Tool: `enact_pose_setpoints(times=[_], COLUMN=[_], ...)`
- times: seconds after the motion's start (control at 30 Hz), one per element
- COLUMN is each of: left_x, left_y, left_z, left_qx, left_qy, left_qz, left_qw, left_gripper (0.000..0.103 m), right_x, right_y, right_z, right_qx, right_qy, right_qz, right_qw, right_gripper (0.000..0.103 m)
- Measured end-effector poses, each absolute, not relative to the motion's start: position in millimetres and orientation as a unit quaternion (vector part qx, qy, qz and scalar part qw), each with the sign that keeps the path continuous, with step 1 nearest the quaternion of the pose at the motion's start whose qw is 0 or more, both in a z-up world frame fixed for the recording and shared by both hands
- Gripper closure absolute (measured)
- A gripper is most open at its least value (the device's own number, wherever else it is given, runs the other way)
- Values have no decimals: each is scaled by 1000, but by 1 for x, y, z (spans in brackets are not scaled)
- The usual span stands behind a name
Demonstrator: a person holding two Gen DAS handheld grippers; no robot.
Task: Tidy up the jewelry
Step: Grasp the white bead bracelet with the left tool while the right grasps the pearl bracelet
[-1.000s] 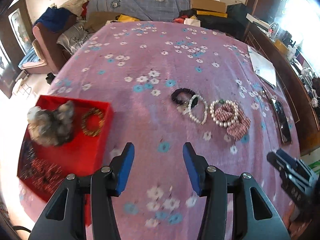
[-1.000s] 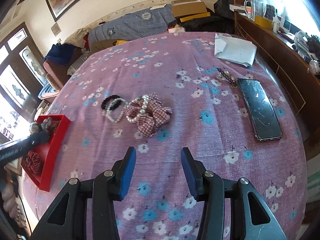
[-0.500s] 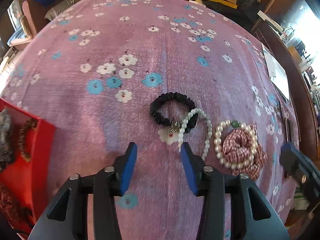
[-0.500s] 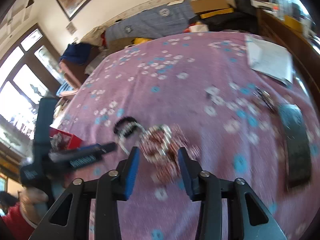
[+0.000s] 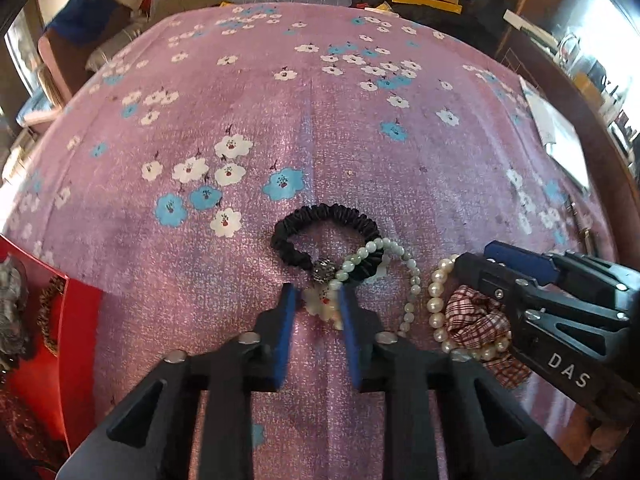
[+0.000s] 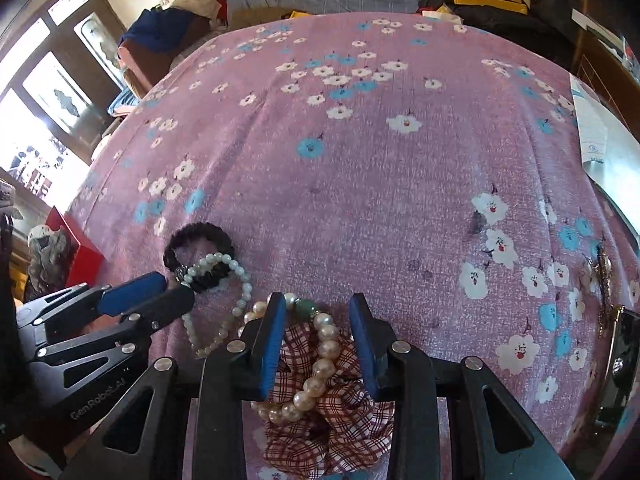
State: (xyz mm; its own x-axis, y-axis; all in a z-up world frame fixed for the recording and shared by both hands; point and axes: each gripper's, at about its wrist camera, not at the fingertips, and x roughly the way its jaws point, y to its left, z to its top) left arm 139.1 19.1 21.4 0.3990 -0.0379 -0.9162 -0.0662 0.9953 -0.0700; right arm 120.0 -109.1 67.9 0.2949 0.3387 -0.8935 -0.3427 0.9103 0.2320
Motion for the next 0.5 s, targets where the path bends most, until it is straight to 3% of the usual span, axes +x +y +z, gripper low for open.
enact_pose_setpoints(times=[0.07, 0.2, 0.5], left_x=[138, 139, 107], left_y=[20, 25, 44], left_z=[22, 23, 50], left_qx=[-43, -57, -123], left_qy=[547, 553, 546], left_qz=[20, 17, -23], left_qw=[836, 831, 828], left_gripper=[98, 98, 98], right_x=[119, 114, 99], right_y=[-107, -100, -116], right_z=[68, 68, 98], right_qx=[-6, -30, 9], right_qy=[555, 553, 524], right_qz=[215, 214, 205], right_qw=[803, 805, 827], right_gripper=[76, 88, 91])
